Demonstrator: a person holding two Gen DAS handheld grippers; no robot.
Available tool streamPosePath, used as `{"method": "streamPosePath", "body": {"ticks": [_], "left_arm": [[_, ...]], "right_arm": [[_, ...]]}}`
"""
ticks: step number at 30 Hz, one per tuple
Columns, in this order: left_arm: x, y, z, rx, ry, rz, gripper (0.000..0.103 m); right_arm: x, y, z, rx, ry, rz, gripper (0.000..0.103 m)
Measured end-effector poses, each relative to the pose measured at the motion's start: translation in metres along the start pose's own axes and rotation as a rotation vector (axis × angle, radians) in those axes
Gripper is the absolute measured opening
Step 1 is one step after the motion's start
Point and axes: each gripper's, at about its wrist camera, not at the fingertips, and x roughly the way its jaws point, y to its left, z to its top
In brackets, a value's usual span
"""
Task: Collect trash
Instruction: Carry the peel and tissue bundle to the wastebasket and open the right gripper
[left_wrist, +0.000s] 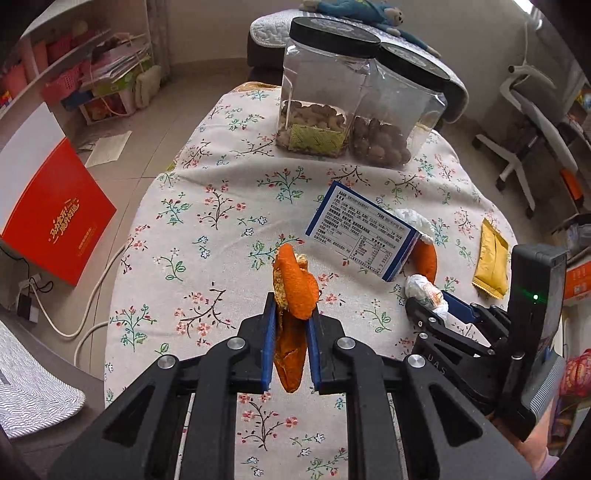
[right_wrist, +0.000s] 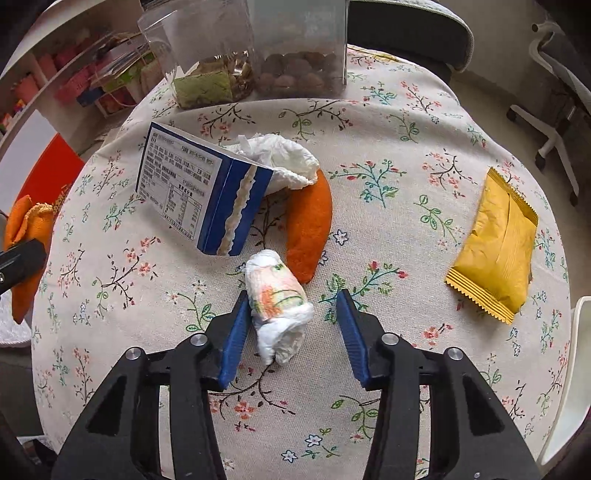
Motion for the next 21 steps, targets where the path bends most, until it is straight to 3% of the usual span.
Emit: {"method": "streamPosePath", "body": {"ticks": [5,11,15,21], "left_arm": [[-0.019,0.009,0.005,-0.019,-0.064,0.022,0.015],[-0.048,0.017,0.011,-0.079,-0.191,0.013,0.015],[-0.075,0.007,0.010,-0.083,-0.318,0.019,0.015],[-0.095,-0.015,0.005,-0.065,-0.453,0.110,0.018]], "right_arm": [[-0.038,0.000,0.005,0.053,-0.062,0.151,0.024],[-0.102,-0.008,0.014,0.078,-0.266,0.244,0.024],[-0.130,-0.010,0.015,0.058,-0.402,0.205,0.024],[-0.152,-0.012,0.009,0.031,-0.545,0.078,0.024]]}}
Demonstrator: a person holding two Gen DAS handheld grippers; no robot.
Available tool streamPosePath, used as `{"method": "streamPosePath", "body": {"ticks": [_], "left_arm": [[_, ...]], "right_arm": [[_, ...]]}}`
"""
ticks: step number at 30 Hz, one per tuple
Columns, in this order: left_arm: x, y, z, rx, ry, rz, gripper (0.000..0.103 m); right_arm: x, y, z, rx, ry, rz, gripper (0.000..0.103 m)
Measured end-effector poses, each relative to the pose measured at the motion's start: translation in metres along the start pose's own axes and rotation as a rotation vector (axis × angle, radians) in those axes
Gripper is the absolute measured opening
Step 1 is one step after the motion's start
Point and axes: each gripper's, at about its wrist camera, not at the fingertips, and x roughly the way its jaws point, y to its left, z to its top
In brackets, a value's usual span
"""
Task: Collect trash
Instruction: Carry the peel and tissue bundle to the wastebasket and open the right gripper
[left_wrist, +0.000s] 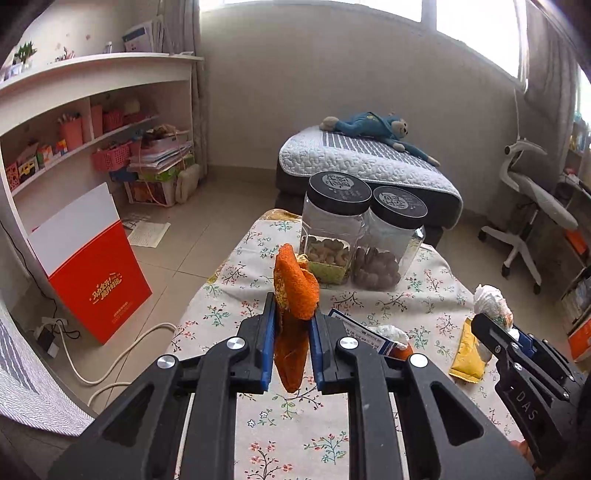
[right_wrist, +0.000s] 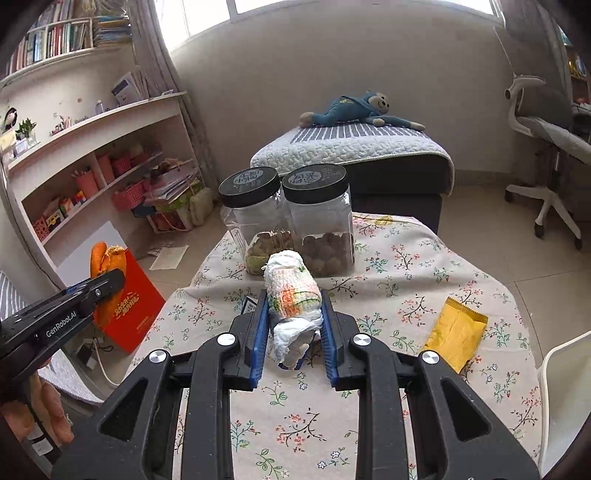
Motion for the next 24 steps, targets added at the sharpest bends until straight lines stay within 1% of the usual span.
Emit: {"method": "streamPosePath", "body": {"ticks": [3,5,8,13,24], "left_arm": [[-0.004,-0.009,-0.002,0.016,-0.039,0.039,0.018],[-0.003,-0.015,-0.004,0.021,-0.045,0.043,0.018],[-0.002,-0.024,-0.007,0.022,-0.043,0.033,0.018],[-0.006,-0.039,-0.007,0.021,-0.062,0.017,0.018],[-0.018,-0.082,-0.007,0.046,-0.089,-0.036,0.018]], "right_arm": [[-0.005,-0.003,0.001,-0.019,-0.027,-0.047,0.024],[-0.007,-0.005,0.000,-0.023,-0.030,-0.062,0.024],[-0.010,-0.010,0.001,-0.029,-0.027,-0.076,0.024],[-0.021,-0.019,0.002,-0.041,-0.049,-0.108,0.024],[-0.044,-0.055,0.005,-0.001,-0.067,-0.154,0.025]]}}
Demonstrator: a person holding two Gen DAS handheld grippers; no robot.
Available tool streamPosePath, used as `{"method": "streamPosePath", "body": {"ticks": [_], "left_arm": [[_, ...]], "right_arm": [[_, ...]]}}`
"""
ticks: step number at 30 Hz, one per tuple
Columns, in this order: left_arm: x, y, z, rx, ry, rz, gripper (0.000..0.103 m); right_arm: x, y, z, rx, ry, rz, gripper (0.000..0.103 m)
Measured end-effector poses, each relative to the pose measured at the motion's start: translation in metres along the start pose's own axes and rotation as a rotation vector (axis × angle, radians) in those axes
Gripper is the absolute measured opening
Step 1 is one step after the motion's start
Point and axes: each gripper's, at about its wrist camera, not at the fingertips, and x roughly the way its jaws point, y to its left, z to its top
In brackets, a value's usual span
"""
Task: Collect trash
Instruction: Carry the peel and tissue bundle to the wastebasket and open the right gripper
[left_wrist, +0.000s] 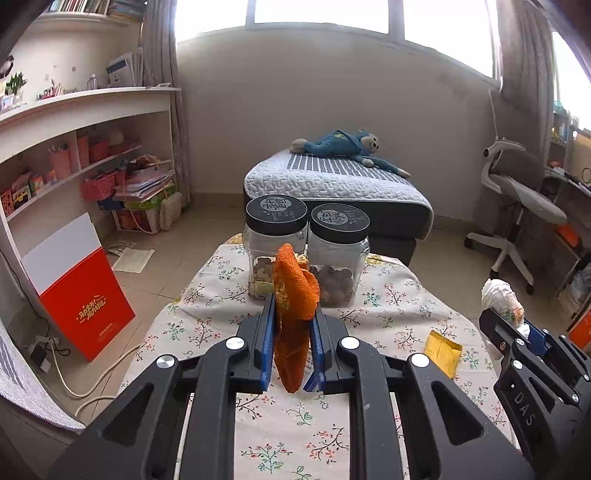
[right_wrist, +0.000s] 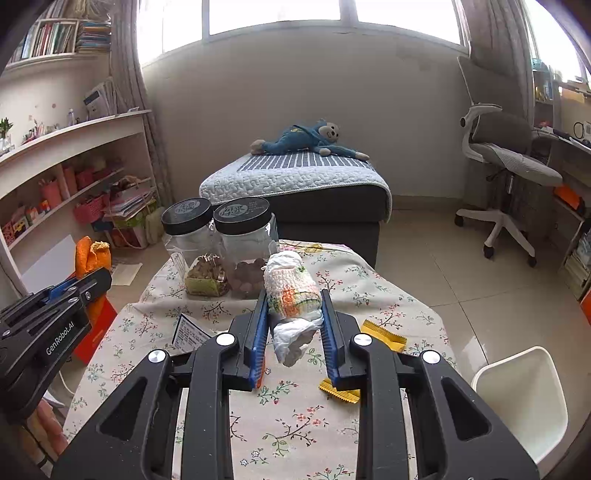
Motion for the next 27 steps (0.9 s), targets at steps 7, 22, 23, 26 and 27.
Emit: {"method": "streamPosePath", "body": {"ticks": [7,22,23,26,27], "left_arm": [[-0.005,-0.028,0.000,0.017,-0.009,-0.037,0.018],[-0.021,-0.098,-0.005,0.079,-0.025,-0.152,0.018],[-0.022,-0.102,-0.005,0.082,-0.025,-0.158,0.018],[-0.024,-0.113,-0.005,0.087,-0.024,-0.174,0.018],[-0.025,-0.115,-0.005,0.089,-0.022,-0.181,0.018]], "right_arm": [[-0.014,-0.024,0.002,0.010,-0.014,-0.040,0.025],[-0.046,-0.082,0.002,0.043,-0.033,-0.135,0.025],[-0.048,-0.087,0.002,0.048,-0.034,-0.140,0.025],[-0.054,-0.098,0.002,0.058,-0.042,-0.156,0.025],[-0.056,-0.101,0.002,0.061,-0.044,-0.161,0.025]]}}
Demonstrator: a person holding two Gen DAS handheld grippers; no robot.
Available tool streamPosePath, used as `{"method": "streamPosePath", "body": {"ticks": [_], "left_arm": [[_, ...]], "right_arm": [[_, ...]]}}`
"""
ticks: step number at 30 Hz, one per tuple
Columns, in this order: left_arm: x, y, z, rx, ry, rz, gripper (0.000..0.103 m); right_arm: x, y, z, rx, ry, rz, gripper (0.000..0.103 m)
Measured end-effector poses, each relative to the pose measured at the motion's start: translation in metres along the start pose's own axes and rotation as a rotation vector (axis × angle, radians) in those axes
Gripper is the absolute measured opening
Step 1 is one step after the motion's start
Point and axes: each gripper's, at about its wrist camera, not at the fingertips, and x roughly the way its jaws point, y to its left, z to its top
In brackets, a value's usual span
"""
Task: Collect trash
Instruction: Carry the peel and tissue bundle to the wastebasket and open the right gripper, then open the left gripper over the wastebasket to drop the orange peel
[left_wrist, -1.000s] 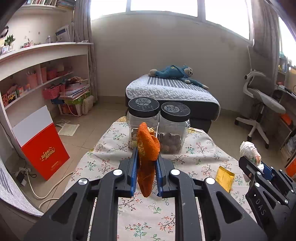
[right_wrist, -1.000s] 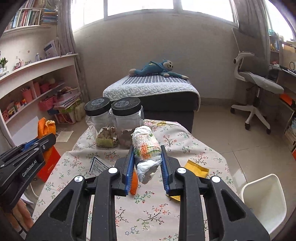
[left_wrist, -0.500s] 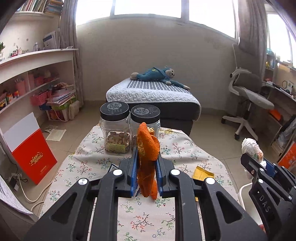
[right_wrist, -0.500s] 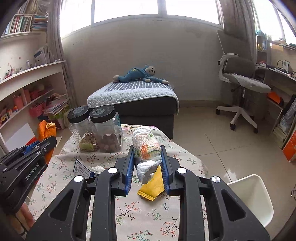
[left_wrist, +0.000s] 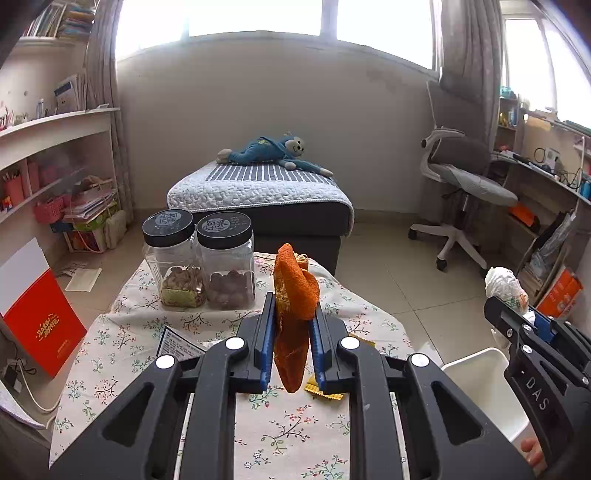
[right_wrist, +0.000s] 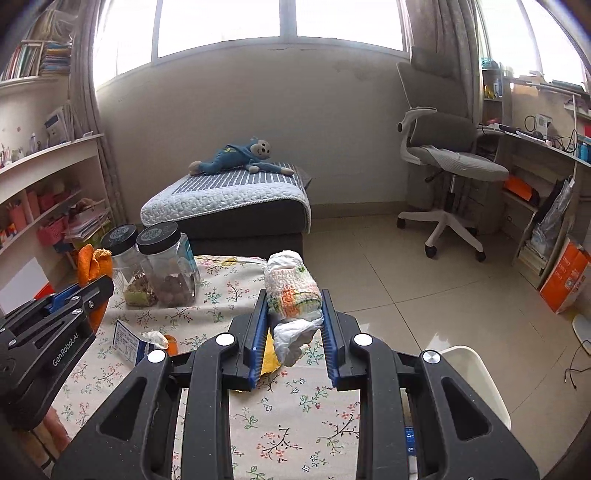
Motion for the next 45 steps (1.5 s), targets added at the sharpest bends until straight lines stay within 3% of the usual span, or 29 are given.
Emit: {"method": "streamPosePath", "body": {"ticks": [10,22,24,25,27,29,34,38,45], "left_arm": [[-0.005,-0.043,-0.002,0.040,-0.002,-0.063,0.018],[-0.001,-0.107,-0.009,0.092,0.019,-0.137,0.018],[0.001,-0.121,-0.011,0.104,0.023,-0.156,0.018],[0.001,-0.129,-0.012,0.111,0.025,-0.165,0.018],[0.004,-0.144,-0.015,0.123,0.034,-0.186,0.018],[0.006,-0.157,-0.019,0.128,0.049,-0.211,0.018],[0.011,-0.191,-0.027,0.138,0.089,-0.292,0.018],[0.013,-0.215,-0.036,0.162,0.106,-0.331,0.018],[0.015,-0.249,-0.045,0.199,0.137,-0.390,0.019]], "right_arm": [[-0.013,-0.053,0.002,0.054,-0.015,-0.077,0.025],[-0.016,-0.136,-0.006,0.172,0.032,-0.208,0.026],[-0.019,-0.148,-0.007,0.191,0.034,-0.231,0.030],[-0.020,-0.153,-0.009,0.202,0.034,-0.239,0.042],[-0.025,-0.163,-0.011,0.220,0.022,-0.272,0.056],[-0.031,-0.173,-0.012,0.230,0.013,-0.298,0.060],[-0.047,-0.197,-0.020,0.236,-0.040,-0.433,0.089],[-0.054,-0.221,-0.024,0.267,-0.049,-0.503,0.095],[-0.062,-0.254,-0.039,0.298,-0.016,-0.581,0.096]]}}
